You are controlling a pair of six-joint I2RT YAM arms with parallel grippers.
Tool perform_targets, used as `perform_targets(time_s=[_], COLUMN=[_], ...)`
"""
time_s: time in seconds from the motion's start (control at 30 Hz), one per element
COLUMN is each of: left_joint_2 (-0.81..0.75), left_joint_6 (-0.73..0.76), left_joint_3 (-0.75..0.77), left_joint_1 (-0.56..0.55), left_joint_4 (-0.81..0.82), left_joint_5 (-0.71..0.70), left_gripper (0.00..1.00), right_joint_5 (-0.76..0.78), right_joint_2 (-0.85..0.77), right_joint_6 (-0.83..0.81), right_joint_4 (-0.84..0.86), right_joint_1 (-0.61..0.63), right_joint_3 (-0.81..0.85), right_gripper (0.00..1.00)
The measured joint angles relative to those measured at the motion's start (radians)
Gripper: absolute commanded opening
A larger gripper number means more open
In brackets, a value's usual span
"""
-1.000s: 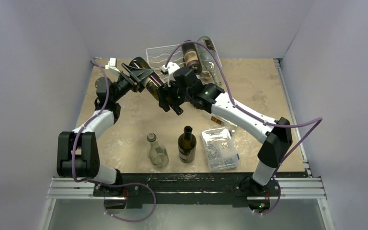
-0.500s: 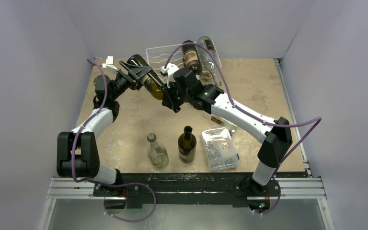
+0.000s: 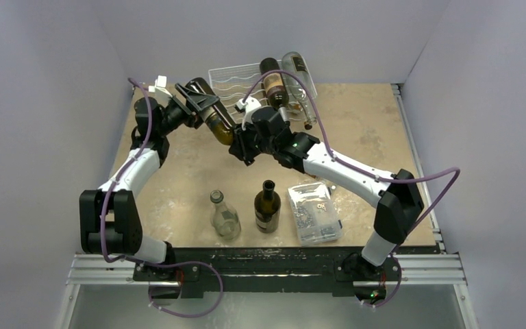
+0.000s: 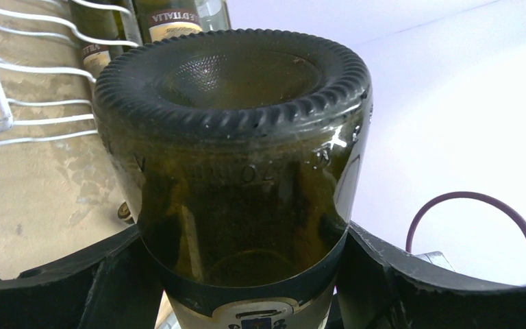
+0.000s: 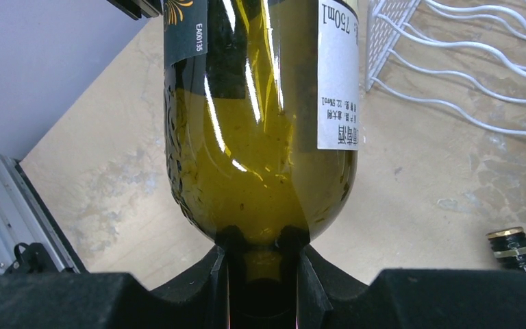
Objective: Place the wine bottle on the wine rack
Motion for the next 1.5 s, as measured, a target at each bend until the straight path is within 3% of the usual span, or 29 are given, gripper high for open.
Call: perform_targets(time_s=[0.2, 0.27, 0.53, 0.93, 1.17, 1.5], left_joint_2=[-0.015, -0.025, -0.08, -0.128, -0.268, -0.396], left_joint_6=[0.071, 0.089, 0.136, 0.256, 0.403, 0.617], left_joint_3=[0.066, 0.074, 0.105, 0.153, 0.281, 0.342], left_joint_1=[0.0, 0.0, 0.043, 0.058, 0.055, 0.052], left_joint_4=[-0.171, -0.223, -0.373, -0.515, -0.706, -0.773], left_joint_5=[0.026, 0.031, 0.029, -0.014, -0.161, -0.324], left_gripper=[0.97, 1.0, 1.0, 1.0, 1.0, 0.99], right_joint_5=[-0.01, -0.029, 0.008, 0.027, 0.068, 0.1], right_joint_2=[-0.048, -0.07, -0.099, -0.119, -0.201, -0.203], right_joint_6=[0.066, 0.092, 0.177, 0.136, 0.133, 0.135], right_joint_4=[0.062, 0.091, 0.096, -0.072, -0.15, -0.16], right_joint_1=[-0.01, -0.026, -0.13, -0.137, -0.138, -0.137], right_joint_3=[-0.055, -0.07, -0.151, -0.164, -0.236, -0.282], right_gripper=[0.0, 0.0, 0.0, 0.0, 0.0, 0.0])
